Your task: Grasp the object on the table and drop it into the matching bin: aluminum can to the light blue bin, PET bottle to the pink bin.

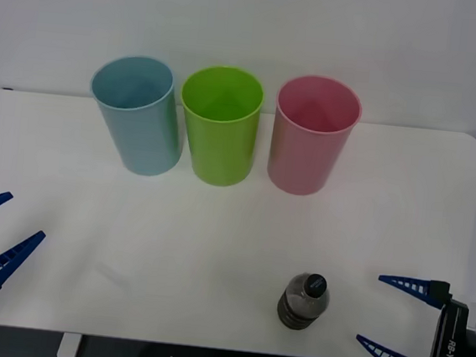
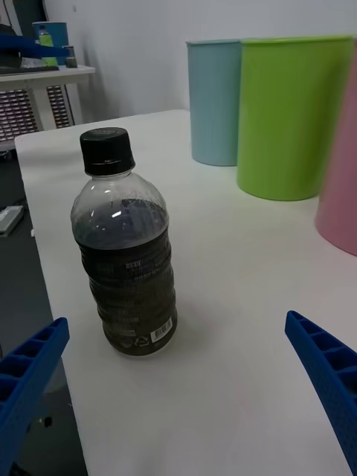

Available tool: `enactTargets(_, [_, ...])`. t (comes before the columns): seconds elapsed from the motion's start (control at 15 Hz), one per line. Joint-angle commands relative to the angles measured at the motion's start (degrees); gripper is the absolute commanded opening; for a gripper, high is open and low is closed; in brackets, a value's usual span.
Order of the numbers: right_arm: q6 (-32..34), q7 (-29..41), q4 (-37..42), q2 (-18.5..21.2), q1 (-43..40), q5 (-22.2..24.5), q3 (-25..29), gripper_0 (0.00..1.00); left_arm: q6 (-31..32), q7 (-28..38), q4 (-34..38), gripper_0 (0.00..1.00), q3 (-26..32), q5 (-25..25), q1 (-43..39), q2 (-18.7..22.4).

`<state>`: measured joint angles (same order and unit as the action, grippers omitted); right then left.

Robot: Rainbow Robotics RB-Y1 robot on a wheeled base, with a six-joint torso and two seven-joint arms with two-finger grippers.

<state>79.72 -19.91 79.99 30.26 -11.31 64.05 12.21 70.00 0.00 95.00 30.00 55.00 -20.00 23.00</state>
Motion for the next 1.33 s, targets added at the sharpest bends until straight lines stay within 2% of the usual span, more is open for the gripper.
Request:
enactTargets(0.07, [-0.01,-1.1,-1.59,-1.08,1.56,0.99,-1.05,1.0,0.0,0.0,0.0,1.0,0.0,0.0,0.0,0.0])
enactTargets(0.4, [-0.36,-1.98,-1.77,-3.45,2.88,4.24,-1.75,1.0,0.0,0.0,0.0,1.0,0.0,0.0,0.0,0.0])
enactTargets(0.93, [-5.72,-3.65,-1.77,-3.63,4.2,4.15,-9.22,1.0,0.0,0.0,0.0,1.0,0.0,0.0,0.0,0.0])
enactTargets(1.33, [-8.71,-4.61,-1.77,-4.86,5.6,4.24,-12.82,1.0,0.0,0.0,0.0,1.0,0.0,0.0,0.0,0.0])
